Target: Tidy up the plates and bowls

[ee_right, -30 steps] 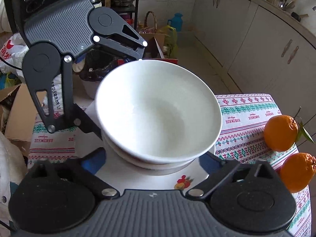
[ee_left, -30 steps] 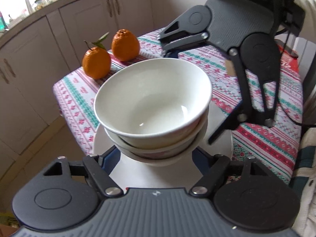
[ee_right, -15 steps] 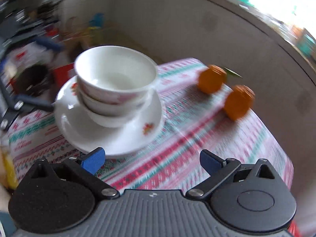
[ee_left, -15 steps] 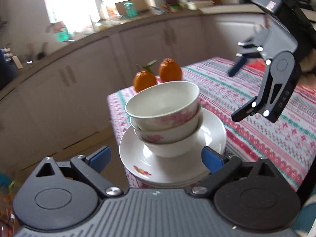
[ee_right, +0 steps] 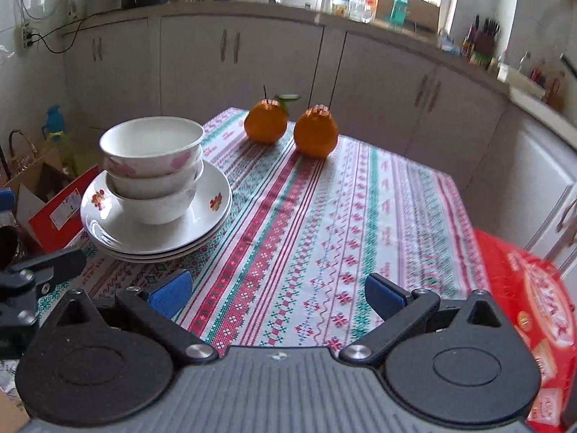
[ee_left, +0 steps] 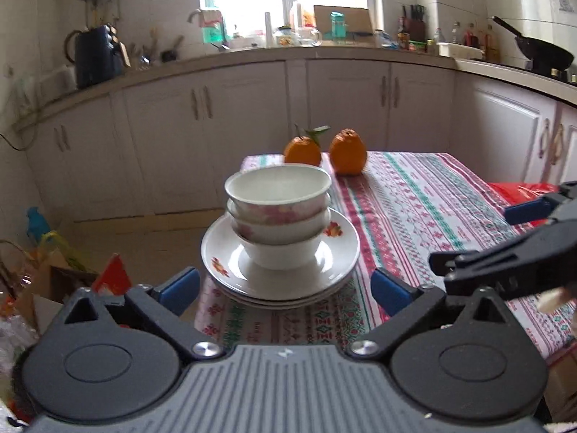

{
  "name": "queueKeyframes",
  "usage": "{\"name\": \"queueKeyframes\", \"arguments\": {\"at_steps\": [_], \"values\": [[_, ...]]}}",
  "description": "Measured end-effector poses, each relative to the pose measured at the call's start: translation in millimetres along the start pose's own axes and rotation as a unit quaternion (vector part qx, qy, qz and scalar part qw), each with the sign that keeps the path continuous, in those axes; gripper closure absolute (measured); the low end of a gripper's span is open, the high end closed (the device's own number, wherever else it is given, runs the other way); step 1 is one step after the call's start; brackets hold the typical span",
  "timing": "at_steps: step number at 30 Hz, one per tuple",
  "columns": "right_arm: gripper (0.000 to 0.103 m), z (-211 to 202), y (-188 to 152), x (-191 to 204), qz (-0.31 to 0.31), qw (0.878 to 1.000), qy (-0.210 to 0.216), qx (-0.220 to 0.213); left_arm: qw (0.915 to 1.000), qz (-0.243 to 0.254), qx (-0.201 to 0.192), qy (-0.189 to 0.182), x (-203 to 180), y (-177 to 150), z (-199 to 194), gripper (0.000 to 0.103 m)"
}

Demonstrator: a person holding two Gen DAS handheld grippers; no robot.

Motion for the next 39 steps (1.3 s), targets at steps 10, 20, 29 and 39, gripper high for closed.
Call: {"name": "queueKeyframes", "arguments": {"at_steps": [10, 20, 29, 39], "values": [[0.0, -30, 3, 3, 0.004, 0.999, 0.002, -0.043, 0.999, -0.036, -0.007, 0.025, 3, 6, -20, 0.001], [0.0, -38, 2, 5, 0.016, 0.998, -0.006, -0.064, 0.9966, -0.071, -0.018, 0.039, 6, 5, -25, 0.001], [0.0, -39, -1, 5, 0.025, 0.997, -0.01, -0.067, 0.9963, -0.071, -0.017, 0.045, 6, 5, -26, 0.001], [0.0, -41, -1, 4, 0.027, 0.997, -0.013, -0.071, 0.9962, -0.073, -0.017, 0.045, 5, 6, -26, 0.001]]}}
Point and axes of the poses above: each gripper's, at about its wrist camera, not at the fingertips, and z roughly the way its jaws point, x to its left, y to its top, the point moved 2 cm from there along z, roughly the way its jaws point, and after that the axes turned 4 degrees about y, right-handed, at the moved point
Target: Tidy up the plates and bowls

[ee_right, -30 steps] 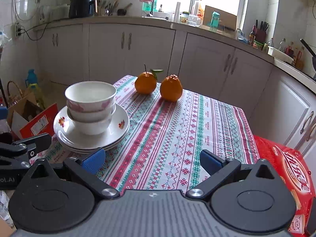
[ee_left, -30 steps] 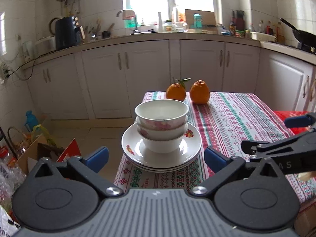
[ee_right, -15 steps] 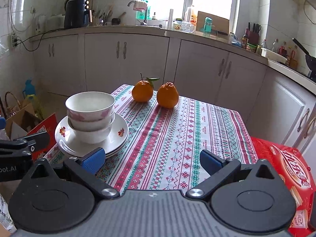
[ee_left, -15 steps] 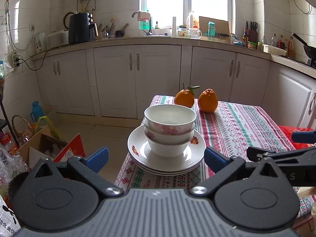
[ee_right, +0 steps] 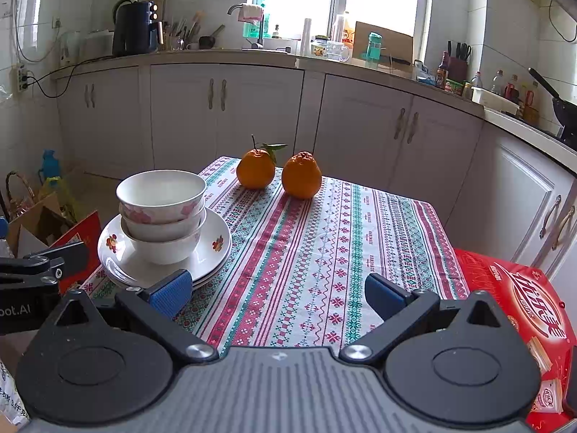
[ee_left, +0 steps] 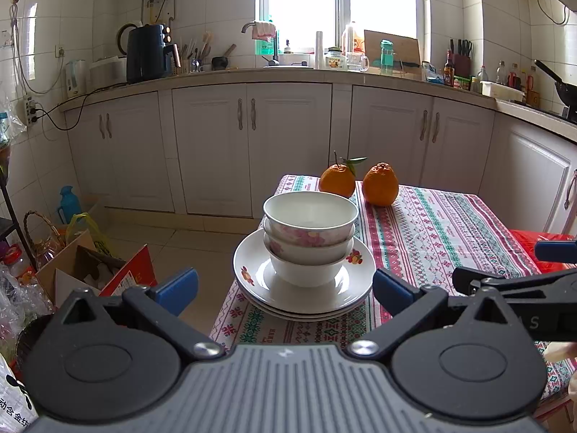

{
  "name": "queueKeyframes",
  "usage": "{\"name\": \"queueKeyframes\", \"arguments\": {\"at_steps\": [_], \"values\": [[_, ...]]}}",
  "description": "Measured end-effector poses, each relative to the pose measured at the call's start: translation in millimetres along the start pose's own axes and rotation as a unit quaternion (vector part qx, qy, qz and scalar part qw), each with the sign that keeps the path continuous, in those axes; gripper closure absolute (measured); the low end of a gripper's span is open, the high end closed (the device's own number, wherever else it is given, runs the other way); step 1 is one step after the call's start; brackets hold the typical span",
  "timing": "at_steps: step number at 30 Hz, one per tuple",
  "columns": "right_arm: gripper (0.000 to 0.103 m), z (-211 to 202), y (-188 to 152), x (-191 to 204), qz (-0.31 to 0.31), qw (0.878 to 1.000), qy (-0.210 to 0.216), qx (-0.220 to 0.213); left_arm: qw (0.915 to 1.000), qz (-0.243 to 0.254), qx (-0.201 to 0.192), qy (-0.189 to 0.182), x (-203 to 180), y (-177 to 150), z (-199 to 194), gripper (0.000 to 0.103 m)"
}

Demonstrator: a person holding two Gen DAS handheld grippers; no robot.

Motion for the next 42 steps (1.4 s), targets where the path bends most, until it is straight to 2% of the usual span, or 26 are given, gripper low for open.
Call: {"name": "queueKeyframes", "arguments": {"at_steps": [42], "values": [[0.0, -6.9, 3.0, -2.2, -0.001, 1.0, -0.016, -0.013, 1.0, -0.001, 0.003, 0.001, -2.3, 1.1, -4.2, 0.001]]}}
Point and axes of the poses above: each gripper's, at about its wrist camera, not at the fingertips, and z roughly the way its jaws point, x to its left, y to its top, the point moved 2 cm from there along z, roughly the way its jaws point, and after that the axes turned 4 degrees about y, right-handed, at the moved point
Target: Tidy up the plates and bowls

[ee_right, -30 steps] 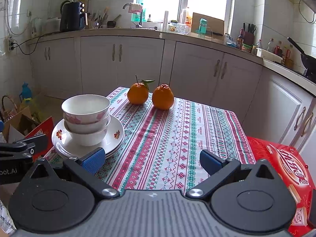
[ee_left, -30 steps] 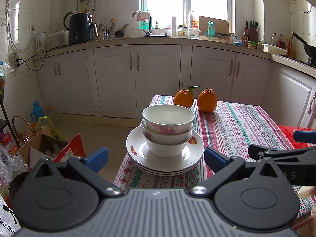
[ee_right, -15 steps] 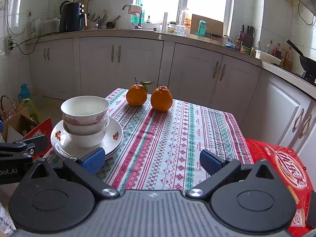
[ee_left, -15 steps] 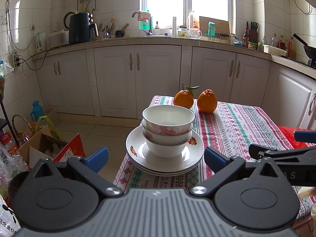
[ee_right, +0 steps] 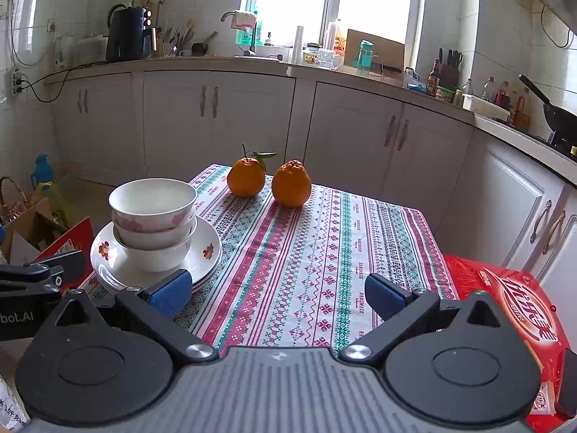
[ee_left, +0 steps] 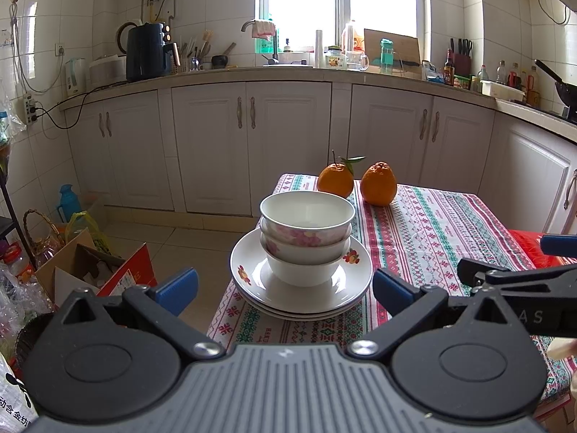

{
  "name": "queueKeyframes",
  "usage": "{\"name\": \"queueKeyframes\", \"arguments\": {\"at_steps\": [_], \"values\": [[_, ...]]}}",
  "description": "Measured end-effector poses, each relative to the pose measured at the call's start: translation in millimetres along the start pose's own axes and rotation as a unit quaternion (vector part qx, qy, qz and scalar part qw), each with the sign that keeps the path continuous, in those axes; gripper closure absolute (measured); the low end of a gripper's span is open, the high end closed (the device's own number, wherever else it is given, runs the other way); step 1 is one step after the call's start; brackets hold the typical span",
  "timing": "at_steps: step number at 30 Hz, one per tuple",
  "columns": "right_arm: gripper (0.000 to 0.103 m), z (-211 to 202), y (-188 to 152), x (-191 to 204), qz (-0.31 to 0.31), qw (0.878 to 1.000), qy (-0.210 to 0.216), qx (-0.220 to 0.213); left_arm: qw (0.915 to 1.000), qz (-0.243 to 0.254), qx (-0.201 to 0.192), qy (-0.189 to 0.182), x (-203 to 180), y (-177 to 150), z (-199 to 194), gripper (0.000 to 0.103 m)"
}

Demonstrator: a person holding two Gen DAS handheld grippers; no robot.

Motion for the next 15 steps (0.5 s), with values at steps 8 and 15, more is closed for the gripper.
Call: {"name": "queueKeyframes", "arguments": {"at_steps": [8, 15], "values": [[0.0, -0.6, 0.2, -0.3, 0.0, 1.0, -0.001, 0.0, 1.0, 0.0, 0.0, 0.0, -0.2, -0.2, -0.2, 0.001], [0.0, -1.1, 0.4, -0.8, 0.001, 1.0, -0.001, 0.0, 1.0, 0.0, 0.001, 0.0, -1.9, -0.2, -1.3, 0.001]]}}
Point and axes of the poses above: each gripper's, at about its wrist camera, not at the fingertips, and z roughly the way its jaws point, x to its left, y to its top, the point moved 2 cm from there along z, roughly the way its jaws point, and after that the axes turned 4 degrees about y, right-handed, at the moved point
